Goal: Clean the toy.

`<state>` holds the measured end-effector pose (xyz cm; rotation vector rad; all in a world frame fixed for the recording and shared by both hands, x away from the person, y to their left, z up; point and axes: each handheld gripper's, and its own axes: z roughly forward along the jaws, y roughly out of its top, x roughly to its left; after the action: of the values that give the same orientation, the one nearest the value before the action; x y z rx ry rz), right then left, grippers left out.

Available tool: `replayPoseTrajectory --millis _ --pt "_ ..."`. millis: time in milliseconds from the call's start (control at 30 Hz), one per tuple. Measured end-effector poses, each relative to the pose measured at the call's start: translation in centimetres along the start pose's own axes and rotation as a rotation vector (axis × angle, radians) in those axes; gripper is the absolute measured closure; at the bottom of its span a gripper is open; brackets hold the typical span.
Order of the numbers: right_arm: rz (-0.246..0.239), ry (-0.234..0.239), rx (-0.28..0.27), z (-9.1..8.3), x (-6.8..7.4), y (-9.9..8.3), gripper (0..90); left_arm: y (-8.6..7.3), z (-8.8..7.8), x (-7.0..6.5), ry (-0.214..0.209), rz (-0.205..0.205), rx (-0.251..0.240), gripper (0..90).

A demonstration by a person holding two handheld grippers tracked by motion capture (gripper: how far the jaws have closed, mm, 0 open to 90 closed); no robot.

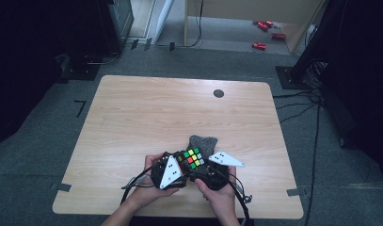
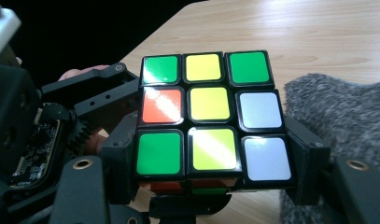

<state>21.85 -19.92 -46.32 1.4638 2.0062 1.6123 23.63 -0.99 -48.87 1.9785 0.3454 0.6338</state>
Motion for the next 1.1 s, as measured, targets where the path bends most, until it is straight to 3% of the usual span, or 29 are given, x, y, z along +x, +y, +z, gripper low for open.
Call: replayPoseTrajectory --millis 200,333,500,700,967,1100 --pt "0.02 0.036 -0.01 0.0 -0.4 0.2 33.2 -0.2 -0.2 0.2 -0.01 -0.008 -0.027 34.7" --pt "0.027 0.022 -0.009 -0.1 -0.7 0.4 23.2 -0.3 -0.3 0.6 -0.006 -0.016 -0.016 35.1" --pt "0.017 0.027 -0.02 -0.2 -0.7 0.5 23.3 -0.2 -0.4 0.7 -0.007 -0.015 -0.02 35.1" --pt "0.04 0.042 -0.026 -0.4 -0.8 0.5 23.5 -0.1 -0.6 0.8 -0.015 -0.01 -0.014 35.1" --pt "-0.05 0.059 -0.063 -1.1 -0.9 0.8 25.8 -0.7 -0.9 2.3 -0.019 -0.062 0.026 35.2" --pt "-0.077 0.012 -0.099 -1.6 -1.2 1.0 28.4 -1.1 -1.3 3.3 -0.004 -0.096 0.04 35.2"
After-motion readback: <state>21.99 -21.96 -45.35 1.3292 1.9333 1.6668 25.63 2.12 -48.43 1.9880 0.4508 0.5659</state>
